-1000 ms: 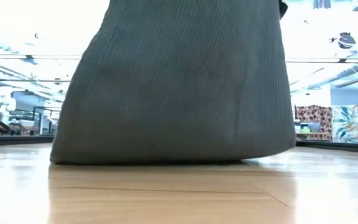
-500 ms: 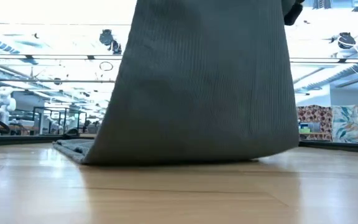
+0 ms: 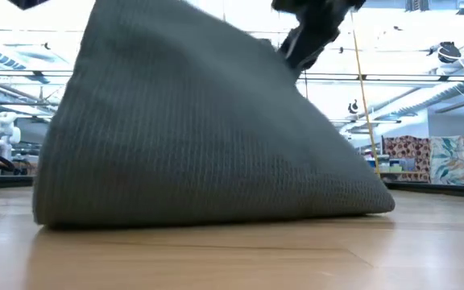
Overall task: Roll towel into tight, uniform cylinder
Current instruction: Roll the gray towel
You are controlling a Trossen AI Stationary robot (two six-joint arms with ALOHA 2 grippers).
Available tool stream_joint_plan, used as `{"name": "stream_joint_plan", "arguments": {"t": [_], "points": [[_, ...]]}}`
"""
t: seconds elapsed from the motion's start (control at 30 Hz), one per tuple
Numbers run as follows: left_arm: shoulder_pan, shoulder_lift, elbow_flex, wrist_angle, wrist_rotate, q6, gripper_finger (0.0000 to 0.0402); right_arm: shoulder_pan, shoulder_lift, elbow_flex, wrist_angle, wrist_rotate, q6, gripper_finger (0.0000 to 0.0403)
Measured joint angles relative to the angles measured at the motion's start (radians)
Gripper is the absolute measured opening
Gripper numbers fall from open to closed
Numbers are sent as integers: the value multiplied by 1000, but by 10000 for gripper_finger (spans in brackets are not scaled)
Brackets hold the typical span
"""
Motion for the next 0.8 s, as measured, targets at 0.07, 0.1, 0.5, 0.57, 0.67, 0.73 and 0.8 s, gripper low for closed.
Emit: {"name": "stream_joint_plan", "arguments": {"t": [0.07,0.1,0.5,0.57,0.67,0.73,0.8], "points": [[2,0,-10,-124,22,-74,2,-28,38,0,44,-2,-44,0],[10,0,-15,-166,42,-96,2,-43,54,0,73,-3,-61,0],[117,-55,26,-359,159,-111,1,-155,157,24,281,-27,-43,0],[127,-81,44,-382,160,-96,1,-161,155,69,247,-27,-52,0],[146,-107,55,-435,150,-82,1,-165,148,132,262,-29,-103,0],[157,-107,54,-520,158,-86,1,-167,149,145,293,-25,-138,0],[165,-105,47,-605,185,-116,1,-177,164,144,334,-21,-149,0]]}}
